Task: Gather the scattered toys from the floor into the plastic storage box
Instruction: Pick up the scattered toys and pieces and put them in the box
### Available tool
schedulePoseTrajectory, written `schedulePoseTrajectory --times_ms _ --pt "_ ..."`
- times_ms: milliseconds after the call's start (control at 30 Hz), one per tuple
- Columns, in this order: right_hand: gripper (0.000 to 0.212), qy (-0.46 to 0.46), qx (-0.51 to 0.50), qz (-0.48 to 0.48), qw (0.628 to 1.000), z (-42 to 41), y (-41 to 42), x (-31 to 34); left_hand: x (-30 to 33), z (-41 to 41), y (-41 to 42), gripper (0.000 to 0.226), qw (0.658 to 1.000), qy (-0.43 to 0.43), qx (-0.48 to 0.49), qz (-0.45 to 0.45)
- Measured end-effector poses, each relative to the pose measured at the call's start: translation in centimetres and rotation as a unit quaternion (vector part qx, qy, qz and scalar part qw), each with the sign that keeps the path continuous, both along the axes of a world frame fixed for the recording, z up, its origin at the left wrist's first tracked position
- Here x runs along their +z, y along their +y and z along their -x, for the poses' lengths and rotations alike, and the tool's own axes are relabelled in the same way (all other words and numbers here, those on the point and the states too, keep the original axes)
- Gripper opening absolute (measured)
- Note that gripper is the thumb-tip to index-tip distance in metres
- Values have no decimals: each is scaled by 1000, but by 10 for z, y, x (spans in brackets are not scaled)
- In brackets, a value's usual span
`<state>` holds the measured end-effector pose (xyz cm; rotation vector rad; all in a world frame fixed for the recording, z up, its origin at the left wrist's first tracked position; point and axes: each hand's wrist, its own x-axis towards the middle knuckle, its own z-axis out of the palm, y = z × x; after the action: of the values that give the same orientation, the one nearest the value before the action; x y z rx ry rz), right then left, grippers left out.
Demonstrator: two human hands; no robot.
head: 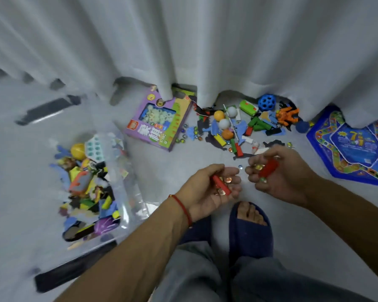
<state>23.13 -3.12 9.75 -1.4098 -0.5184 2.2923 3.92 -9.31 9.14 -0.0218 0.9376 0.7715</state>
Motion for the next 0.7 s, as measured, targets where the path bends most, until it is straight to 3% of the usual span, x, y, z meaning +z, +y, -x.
schedulePoseTrajectory --times_ms 100,233,367,467,567,700 --pt "19 -41 154 -44 986 72 6 67 59 59 -33 20 992 3 122 -32" --pt "15 -65 293 -116 947 176 -17 135 107 150 -81 21 964 104 236 -67" --pt "13 -90 329 -146 929 266 -52 149 114 214 -115 31 941 175 289 -1" --pt "19 -114 317 -148 930 305 -67 135 113 229 -126 38 936 183 300 25" --pt "34 -157 307 -174 922 317 -75 124 113 229 -130 45 941 180 285 28" --pt "25 -206 328 -202 900 292 -68 126 105 220 -123 48 945 210 246 39"
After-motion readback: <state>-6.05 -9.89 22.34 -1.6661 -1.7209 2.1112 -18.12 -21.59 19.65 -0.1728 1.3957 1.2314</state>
